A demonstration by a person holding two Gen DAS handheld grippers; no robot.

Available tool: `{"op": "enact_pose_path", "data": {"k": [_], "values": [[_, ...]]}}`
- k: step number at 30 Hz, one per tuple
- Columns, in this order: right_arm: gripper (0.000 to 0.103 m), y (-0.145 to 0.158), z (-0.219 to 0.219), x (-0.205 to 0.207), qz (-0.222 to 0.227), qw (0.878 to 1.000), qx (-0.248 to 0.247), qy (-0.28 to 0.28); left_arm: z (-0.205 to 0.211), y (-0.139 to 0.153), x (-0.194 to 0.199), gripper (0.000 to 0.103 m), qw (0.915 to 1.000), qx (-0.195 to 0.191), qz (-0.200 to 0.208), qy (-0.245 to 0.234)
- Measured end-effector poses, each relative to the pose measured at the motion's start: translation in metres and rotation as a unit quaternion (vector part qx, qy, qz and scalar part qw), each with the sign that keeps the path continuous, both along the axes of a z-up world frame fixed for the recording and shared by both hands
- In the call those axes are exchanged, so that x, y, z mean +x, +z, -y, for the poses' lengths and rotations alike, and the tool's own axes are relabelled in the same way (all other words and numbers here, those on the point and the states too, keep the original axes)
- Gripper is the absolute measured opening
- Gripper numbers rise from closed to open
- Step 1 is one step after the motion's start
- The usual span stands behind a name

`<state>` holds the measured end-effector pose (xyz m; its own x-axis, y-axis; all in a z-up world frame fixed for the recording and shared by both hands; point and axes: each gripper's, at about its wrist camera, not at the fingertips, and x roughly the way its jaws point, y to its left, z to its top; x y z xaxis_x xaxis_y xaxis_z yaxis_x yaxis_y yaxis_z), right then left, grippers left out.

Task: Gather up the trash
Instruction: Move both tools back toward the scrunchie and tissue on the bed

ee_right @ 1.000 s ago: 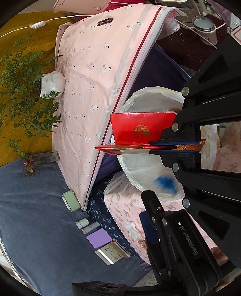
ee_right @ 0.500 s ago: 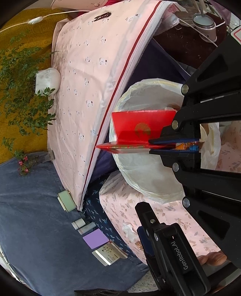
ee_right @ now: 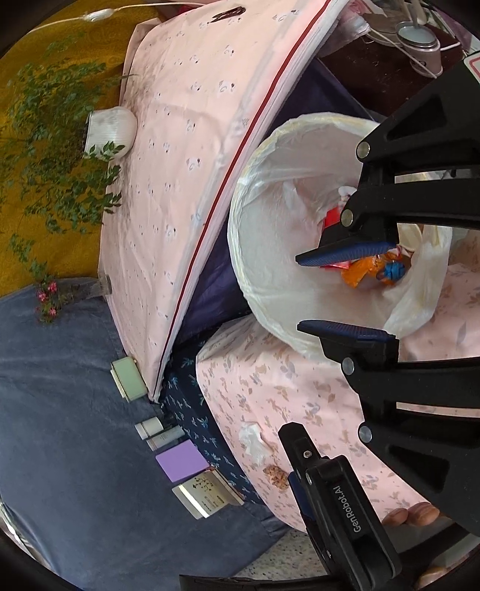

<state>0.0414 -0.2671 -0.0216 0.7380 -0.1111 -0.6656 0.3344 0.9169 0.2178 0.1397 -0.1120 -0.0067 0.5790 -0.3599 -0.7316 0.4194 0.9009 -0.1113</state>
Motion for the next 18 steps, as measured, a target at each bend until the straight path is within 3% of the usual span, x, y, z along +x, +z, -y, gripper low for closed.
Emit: {"op": "enact_pose_path", "data": {"k": [18], "values": [[0.036, 0.017, -0.083, 0.028, -0.003, 0.997, -0.035, 0.069, -0.098, 0.008, 0.014, 0.074, 0.9966, -0.02, 0.007, 0.079]]}}
